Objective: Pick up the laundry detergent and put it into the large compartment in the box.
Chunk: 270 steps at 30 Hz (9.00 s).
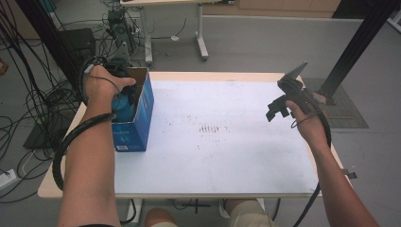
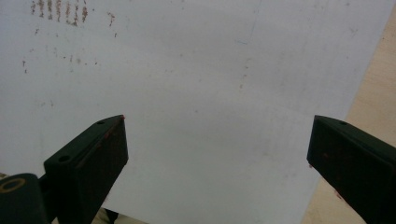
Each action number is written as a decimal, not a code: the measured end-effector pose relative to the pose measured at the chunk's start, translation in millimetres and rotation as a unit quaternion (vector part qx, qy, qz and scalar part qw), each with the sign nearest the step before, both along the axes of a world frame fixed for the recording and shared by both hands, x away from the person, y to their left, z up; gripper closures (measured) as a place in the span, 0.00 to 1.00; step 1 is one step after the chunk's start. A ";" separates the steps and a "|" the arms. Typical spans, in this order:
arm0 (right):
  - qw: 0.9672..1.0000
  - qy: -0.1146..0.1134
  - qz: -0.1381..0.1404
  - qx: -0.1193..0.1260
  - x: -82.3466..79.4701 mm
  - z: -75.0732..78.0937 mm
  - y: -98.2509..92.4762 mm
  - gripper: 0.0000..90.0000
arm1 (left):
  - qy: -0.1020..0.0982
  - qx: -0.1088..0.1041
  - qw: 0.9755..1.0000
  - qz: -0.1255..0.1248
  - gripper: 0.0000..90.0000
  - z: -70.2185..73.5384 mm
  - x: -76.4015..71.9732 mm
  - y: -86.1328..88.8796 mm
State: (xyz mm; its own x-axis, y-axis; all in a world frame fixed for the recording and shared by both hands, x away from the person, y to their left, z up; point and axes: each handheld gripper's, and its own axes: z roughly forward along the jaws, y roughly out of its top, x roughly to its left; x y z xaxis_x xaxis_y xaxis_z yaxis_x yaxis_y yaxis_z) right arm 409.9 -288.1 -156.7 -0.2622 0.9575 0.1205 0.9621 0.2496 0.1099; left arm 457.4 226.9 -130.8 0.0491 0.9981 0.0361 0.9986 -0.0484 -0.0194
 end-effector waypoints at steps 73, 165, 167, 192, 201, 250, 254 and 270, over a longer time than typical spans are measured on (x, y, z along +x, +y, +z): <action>1.000 0.004 -0.004 -0.003 -1.7 -4.3 -1.5 0.06 | 0.014 0.005 1.000 -0.013 0.41 -35.6 2.7 -4.4; 1.000 0.001 -0.004 -0.001 -1.9 -3.0 -2.7 0.06 | 0.014 0.006 1.000 -0.009 0.39 -36.0 2.2 -5.3; 1.000 0.001 -0.005 -0.001 -2.1 -2.9 -2.7 0.06 | 0.013 0.007 1.000 -0.009 0.40 -35.6 1.6 -5.2; 1.000 -0.004 -0.003 0.000 -4.7 0.7 -1.8 0.06 | -0.006 0.009 1.000 -0.017 0.29 2.7 -10.4 -7.9; 1.000 -0.007 -0.002 0.002 -6.1 3.6 -1.9 0.06 | -0.028 0.019 0.999 -0.029 0.19 38.8 -22.9 -13.5; 1.000 -0.004 0.005 -0.002 2.5 8.6 10.4 0.06 | -0.058 -0.020 0.927 -0.371 0.09 76.2 -78.2 -140.5; 1.000 -0.003 0.004 -0.002 1.9 8.0 10.4 0.06 | -0.057 -0.019 0.926 -0.372 0.09 75.2 -78.6 -141.5; 1.000 -0.005 0.003 -0.002 0.0 9.1 9.0 0.06 | -0.055 -0.022 0.927 -0.371 0.09 72.2 -78.3 -141.2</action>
